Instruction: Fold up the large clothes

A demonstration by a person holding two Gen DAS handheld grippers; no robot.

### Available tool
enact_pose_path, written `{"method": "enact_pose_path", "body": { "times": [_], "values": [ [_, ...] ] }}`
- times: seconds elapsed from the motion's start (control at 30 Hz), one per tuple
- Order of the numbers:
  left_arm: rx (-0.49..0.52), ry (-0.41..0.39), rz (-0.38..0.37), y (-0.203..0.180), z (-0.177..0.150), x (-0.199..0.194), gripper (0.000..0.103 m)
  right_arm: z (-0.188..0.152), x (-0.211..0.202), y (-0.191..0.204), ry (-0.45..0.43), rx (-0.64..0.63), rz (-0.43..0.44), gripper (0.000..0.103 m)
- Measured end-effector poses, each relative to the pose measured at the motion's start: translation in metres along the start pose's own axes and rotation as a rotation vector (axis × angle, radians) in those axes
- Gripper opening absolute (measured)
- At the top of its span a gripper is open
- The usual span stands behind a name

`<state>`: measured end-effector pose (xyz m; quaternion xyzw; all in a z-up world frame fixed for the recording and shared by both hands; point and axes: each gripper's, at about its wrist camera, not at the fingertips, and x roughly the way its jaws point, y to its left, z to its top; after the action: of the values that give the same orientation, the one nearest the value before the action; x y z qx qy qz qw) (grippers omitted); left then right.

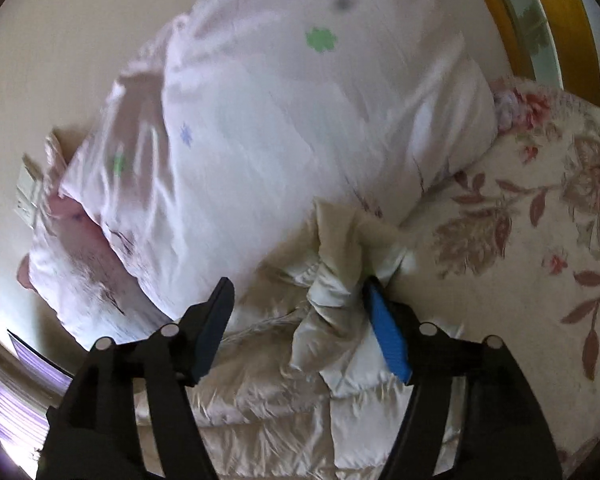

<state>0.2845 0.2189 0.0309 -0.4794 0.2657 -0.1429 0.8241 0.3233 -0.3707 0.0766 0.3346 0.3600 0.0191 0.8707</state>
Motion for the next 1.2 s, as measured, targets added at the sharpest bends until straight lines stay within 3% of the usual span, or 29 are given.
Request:
{"method": "enact_pose_path", "body": {
  "times": [0.17, 0.5, 0.73, 0.83, 0.87, 0.9, 0.97, 1.0, 1.1, 1.2],
  "values": [
    [0.064, -0.028, 0.031, -0.008, 0.006, -0.027, 0.055, 0.007, -0.029, -0.003, -0.064, -0.073, -0.06, 0.071],
    [0.211, 0.13, 0.241, -0.001, -0.028, -0.023, 0.054, -0.017, -0.035, -0.043, 0.085, -0.111, -0.215, 0.067],
    [0.239, 0.172, 0.328, 0.004, -0.038, -0.003, 0.054, -0.027, -0.017, -0.046, 0.156, -0.115, -0.191, 0.063],
    [0.24, 0.176, 0.344, 0.006, -0.038, 0.004, 0.045, -0.031, -0.009, -0.041, 0.174, -0.136, -0.18, 0.049],
    [0.239, 0.178, 0.343, 0.005, -0.038, 0.006, 0.04, -0.033, -0.004, -0.039, 0.189, -0.151, -0.178, 0.031],
    [0.239, 0.179, 0.346, 0.005, -0.038, 0.009, 0.03, -0.034, -0.002, -0.036, 0.196, -0.162, -0.182, 0.02],
    [0.239, 0.177, 0.354, 0.004, -0.037, 0.013, 0.019, -0.034, -0.003, -0.026, 0.167, -0.19, -0.171, 0.012],
    [0.242, 0.172, 0.351, 0.002, -0.037, 0.015, 0.012, -0.033, -0.008, -0.02, 0.14, -0.202, -0.157, 0.011],
    [0.275, 0.132, 0.352, -0.005, -0.032, 0.016, 0.008, -0.027, -0.025, -0.005, 0.032, -0.231, -0.145, 0.009],
    [0.279, 0.109, 0.387, -0.002, -0.03, 0.02, 0.007, -0.027, -0.014, -0.013, 0.047, -0.219, -0.237, 0.009]
  ]
}}
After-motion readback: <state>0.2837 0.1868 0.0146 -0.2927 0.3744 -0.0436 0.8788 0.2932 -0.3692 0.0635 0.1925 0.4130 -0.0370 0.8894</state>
